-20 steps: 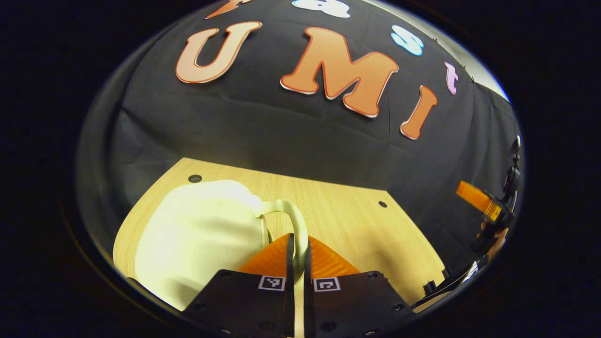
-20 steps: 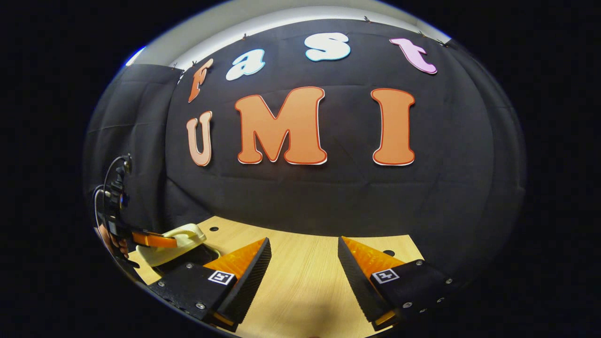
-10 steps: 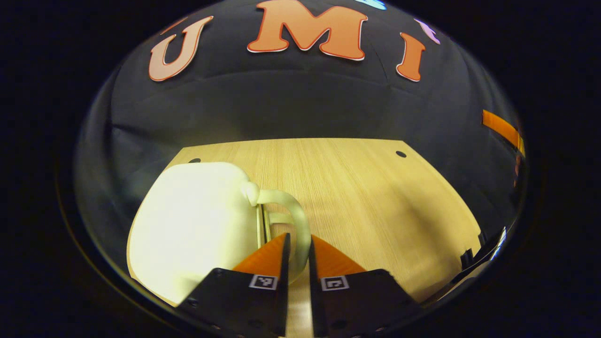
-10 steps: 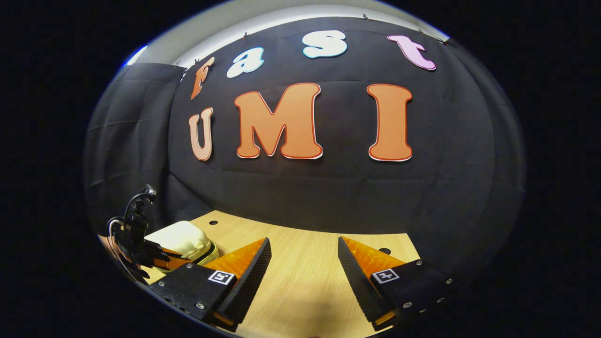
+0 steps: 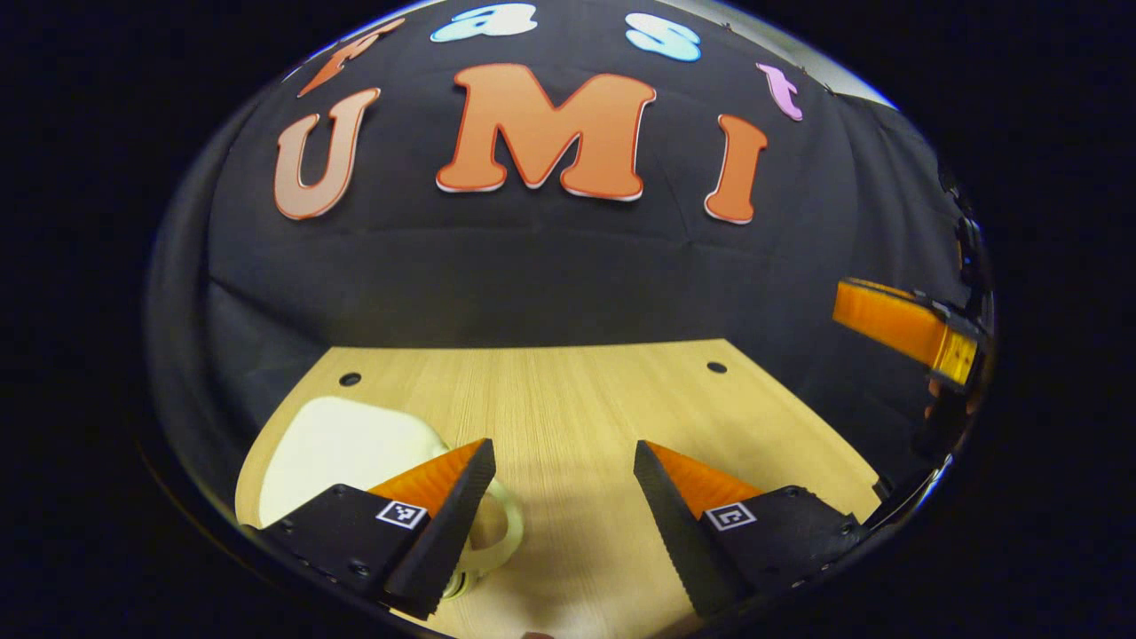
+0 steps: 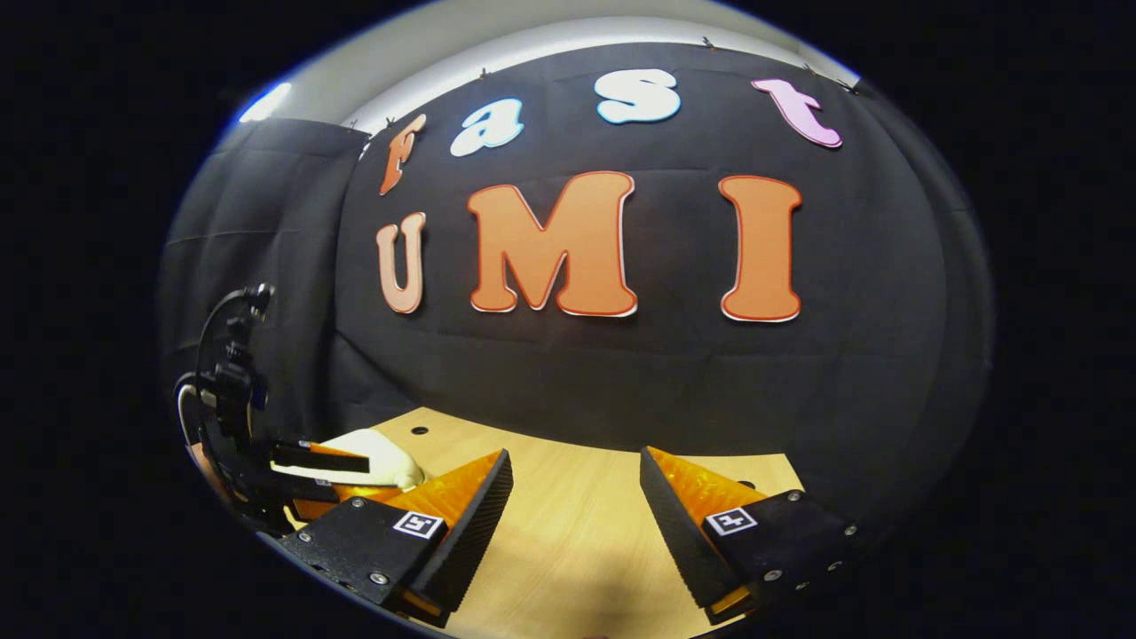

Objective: First open the suitcase, pack the skin care products into it, and then close the suitcase.

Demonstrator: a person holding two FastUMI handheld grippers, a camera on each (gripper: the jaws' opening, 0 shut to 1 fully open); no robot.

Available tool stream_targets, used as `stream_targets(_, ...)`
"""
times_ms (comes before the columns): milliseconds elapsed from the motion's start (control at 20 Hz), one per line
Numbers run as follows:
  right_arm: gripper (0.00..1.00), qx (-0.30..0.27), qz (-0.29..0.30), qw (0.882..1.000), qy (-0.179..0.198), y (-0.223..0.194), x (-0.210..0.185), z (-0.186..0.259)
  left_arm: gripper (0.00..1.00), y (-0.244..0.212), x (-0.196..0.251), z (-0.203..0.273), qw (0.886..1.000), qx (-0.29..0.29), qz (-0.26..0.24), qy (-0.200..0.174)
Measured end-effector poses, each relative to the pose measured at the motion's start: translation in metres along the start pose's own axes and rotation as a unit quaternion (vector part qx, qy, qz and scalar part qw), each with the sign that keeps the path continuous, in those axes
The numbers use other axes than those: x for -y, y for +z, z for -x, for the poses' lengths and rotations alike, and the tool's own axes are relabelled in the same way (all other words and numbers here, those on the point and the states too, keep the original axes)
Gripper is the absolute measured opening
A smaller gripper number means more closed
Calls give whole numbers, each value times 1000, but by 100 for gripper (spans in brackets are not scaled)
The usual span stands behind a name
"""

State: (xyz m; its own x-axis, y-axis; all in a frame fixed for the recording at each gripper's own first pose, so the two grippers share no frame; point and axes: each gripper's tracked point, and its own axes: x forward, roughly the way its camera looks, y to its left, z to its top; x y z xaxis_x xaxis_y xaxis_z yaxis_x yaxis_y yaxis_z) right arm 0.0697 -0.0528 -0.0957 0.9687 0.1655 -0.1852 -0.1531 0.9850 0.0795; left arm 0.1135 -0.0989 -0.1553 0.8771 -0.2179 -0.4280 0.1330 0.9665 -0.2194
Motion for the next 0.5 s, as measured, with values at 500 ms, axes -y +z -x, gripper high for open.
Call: stream_targets(500,93,59,27,997,36,28,-56,-5,97,86,12,42,989,138,-6,58)
